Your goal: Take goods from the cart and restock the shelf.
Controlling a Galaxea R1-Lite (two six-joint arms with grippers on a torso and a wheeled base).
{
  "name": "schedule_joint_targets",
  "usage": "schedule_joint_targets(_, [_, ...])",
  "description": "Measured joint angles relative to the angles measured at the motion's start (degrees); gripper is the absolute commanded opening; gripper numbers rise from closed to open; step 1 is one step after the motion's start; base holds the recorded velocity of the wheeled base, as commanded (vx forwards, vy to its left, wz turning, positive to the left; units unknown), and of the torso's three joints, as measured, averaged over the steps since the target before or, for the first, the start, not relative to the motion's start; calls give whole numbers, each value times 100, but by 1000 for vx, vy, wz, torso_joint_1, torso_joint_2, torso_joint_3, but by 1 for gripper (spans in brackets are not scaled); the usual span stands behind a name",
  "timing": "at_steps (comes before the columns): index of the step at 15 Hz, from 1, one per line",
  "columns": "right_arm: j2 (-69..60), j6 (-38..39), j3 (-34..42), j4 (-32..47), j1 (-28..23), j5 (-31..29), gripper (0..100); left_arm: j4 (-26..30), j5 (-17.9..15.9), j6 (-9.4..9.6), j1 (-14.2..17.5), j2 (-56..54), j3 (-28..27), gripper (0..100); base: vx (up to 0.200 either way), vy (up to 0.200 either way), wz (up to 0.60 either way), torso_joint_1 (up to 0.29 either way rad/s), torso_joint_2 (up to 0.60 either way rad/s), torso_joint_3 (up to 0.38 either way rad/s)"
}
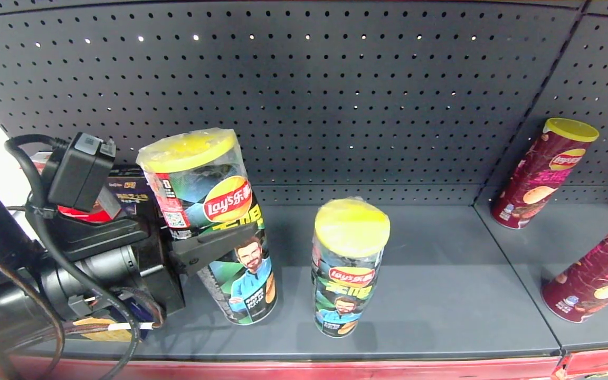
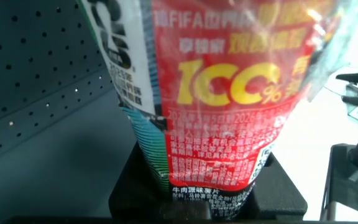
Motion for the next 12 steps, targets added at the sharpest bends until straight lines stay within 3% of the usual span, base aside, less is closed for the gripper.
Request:
schedule_joint_targets(6, [0,11,0,-2,0,-11,100,84,-2,13,-77,-124,171,0,0,0,0,0,0,0])
schedule_joint_targets(9, [0,11,0,-2,0,-11,100,98,-9,279,-93,-67,-37,0,0,0,0,0,0,0])
schedule_joint_targets(12, [2,11,0,-2,0,-11,100,101,-255,301,-68,118,-351,0,0,0,0,0,0,0])
